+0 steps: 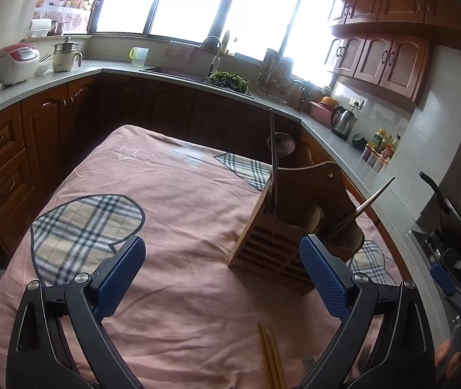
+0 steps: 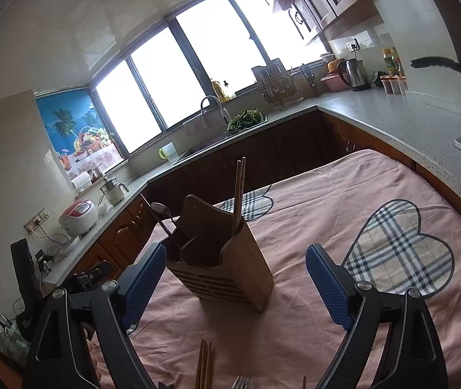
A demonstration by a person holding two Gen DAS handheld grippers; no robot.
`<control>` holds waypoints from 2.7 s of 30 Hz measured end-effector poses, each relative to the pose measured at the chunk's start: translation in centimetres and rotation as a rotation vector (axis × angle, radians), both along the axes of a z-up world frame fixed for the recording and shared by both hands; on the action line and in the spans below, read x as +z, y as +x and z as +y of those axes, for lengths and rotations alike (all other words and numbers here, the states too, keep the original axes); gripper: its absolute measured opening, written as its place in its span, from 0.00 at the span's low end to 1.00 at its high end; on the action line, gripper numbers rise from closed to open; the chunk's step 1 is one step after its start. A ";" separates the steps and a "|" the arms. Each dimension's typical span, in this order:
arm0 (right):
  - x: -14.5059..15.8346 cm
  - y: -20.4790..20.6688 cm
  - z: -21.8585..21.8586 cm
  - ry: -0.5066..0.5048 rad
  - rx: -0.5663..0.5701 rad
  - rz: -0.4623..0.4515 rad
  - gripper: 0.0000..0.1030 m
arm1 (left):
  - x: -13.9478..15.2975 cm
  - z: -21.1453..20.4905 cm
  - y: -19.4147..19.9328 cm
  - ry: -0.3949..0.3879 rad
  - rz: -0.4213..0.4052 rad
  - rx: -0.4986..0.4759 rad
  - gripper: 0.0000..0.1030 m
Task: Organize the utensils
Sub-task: 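Move both open tools back to the remaining utensils on the cloth, then grasp a wooden chopstick with the left tool while the right tool grasps a thin metal chopstick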
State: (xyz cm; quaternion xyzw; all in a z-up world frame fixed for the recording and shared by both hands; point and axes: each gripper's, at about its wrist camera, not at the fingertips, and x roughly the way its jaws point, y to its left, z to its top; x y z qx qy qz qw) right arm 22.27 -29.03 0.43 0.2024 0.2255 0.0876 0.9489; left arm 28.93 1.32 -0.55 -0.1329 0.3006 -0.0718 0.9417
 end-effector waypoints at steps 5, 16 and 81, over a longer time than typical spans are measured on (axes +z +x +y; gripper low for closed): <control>-0.4 -3.6 -0.1 -0.020 -0.003 0.012 0.87 | -1.2 0.0 -3.6 0.018 0.033 -0.016 0.95; -2.6 -9.4 0.5 -0.089 0.009 0.059 0.87 | -2.8 0.0 -8.9 0.033 0.059 -0.035 0.95; -13.8 -2.3 1.1 -0.124 0.114 0.424 0.29 | -12.1 -8.7 0.3 0.296 0.353 -0.239 0.60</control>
